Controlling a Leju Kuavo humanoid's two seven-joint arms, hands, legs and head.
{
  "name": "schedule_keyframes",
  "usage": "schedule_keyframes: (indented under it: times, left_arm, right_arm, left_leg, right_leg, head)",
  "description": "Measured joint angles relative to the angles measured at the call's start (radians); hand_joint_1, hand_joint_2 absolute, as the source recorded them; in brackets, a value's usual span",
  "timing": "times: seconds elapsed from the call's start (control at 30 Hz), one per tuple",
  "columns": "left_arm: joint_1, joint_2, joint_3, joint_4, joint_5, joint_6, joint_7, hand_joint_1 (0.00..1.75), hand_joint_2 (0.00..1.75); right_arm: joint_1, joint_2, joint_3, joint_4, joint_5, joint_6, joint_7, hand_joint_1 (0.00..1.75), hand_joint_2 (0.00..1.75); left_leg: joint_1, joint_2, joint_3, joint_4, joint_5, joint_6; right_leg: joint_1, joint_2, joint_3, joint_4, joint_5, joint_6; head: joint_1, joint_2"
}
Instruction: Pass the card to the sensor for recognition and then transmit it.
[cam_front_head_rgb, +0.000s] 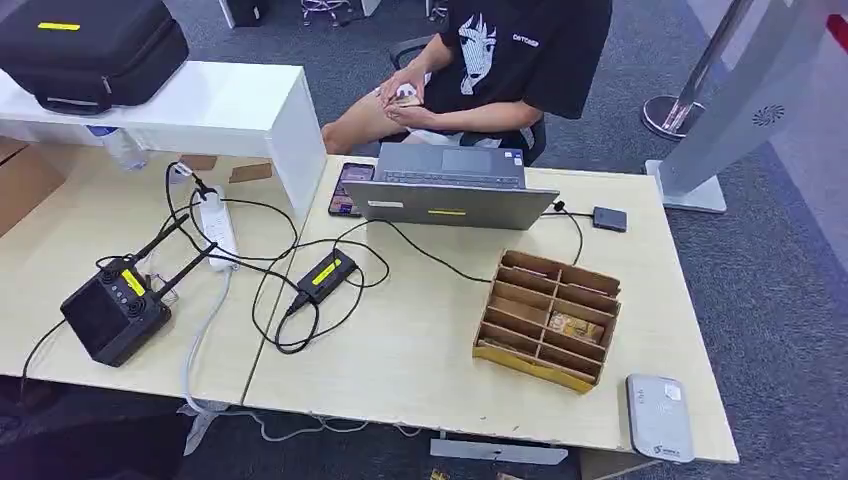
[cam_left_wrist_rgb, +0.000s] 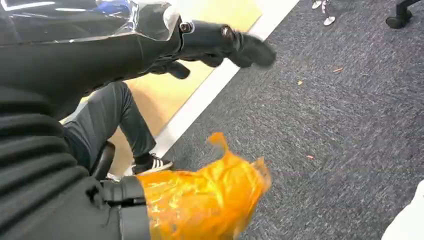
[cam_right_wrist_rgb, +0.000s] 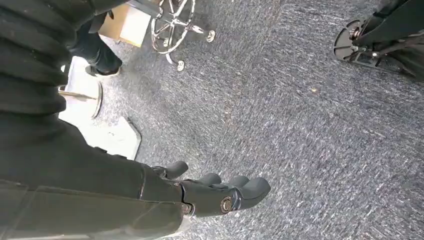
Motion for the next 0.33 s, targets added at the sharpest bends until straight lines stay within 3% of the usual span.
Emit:
schedule_keyframes:
  times: [0.33]
  left_arm:
    - [0.000,-0.001,0.000,0.000,0.000,0.000,0.000,0.00,0.00]
  right_arm:
    - [0.000,0.001,0.000,0.000,0.000,0.000,0.000,0.02,1.75]
  left_leg:
    - [0.000,0.000,0.000,0.000,0.000,0.000]
  right_leg:
    - [0.000,0.000,0.000,0.000,0.000,0.000]
  head:
    - [0.000,0.000]
